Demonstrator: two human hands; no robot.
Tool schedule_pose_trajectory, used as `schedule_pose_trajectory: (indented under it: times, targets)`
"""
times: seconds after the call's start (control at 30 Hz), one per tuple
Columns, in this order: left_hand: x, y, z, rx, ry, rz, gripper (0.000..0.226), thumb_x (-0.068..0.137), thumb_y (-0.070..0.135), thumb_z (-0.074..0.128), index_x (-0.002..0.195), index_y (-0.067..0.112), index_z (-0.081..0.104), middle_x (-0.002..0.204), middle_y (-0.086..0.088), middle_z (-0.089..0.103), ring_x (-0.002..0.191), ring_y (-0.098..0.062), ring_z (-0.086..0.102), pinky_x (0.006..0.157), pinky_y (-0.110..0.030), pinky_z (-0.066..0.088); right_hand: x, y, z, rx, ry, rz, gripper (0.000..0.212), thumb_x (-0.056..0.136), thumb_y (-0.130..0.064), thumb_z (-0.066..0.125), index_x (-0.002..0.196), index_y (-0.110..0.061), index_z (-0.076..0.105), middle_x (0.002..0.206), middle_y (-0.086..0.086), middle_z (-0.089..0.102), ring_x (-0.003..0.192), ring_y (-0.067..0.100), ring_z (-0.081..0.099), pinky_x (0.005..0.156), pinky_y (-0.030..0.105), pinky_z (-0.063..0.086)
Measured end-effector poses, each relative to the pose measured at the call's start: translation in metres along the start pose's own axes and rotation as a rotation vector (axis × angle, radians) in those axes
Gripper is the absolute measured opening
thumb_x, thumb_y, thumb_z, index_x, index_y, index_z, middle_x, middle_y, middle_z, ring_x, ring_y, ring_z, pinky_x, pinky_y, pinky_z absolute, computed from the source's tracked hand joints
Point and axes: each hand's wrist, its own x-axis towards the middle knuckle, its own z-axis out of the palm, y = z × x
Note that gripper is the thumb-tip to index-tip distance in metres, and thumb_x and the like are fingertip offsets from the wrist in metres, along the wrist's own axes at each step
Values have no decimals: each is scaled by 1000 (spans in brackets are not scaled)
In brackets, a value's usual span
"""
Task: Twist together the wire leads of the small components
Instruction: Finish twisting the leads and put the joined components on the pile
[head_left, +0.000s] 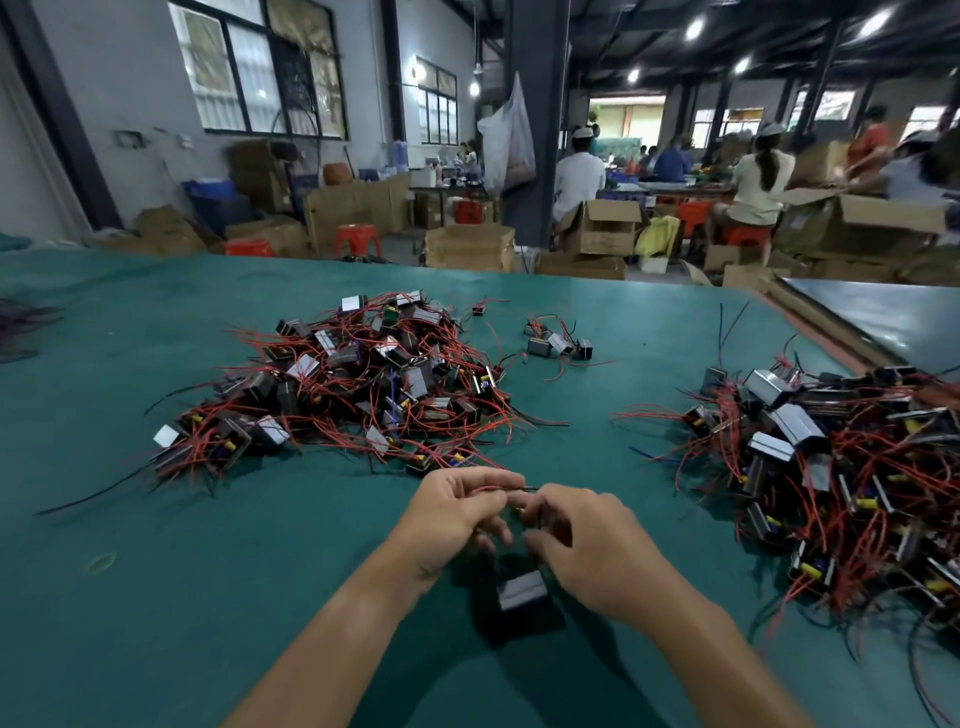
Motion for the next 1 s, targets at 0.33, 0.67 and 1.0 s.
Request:
schedule_pose_trajectory:
  times: [0.33,0.67,1.0]
  targets:
    - [-1,-5,8,250,96,108,23,96,18,59,84,7,75,75,-19,73,47,-19,53,43,-22,41,4,11,4,112,128,90,21,83,-44,72,77,-32,57,60,-21,60,54,3,50,55,20,38]
    - [-11,1,18,283,133,156,33,92,22,65,64,6,69,50,-3,63,37,-11,48,45,-20,38,1,8,4,136,165,55,17,89,-28,65,73,-22,65,54,-11,55,52,9,42,54,29,39]
    - [-8,3,14,172,202,51,48,99,31,55,61,4,69,53,-5,66,40,-15,52,41,-18,39,3,18,3,128,255,116,21,85,-26,67,69,-15,60,54,-10,50,52,9,41,54,27,36]
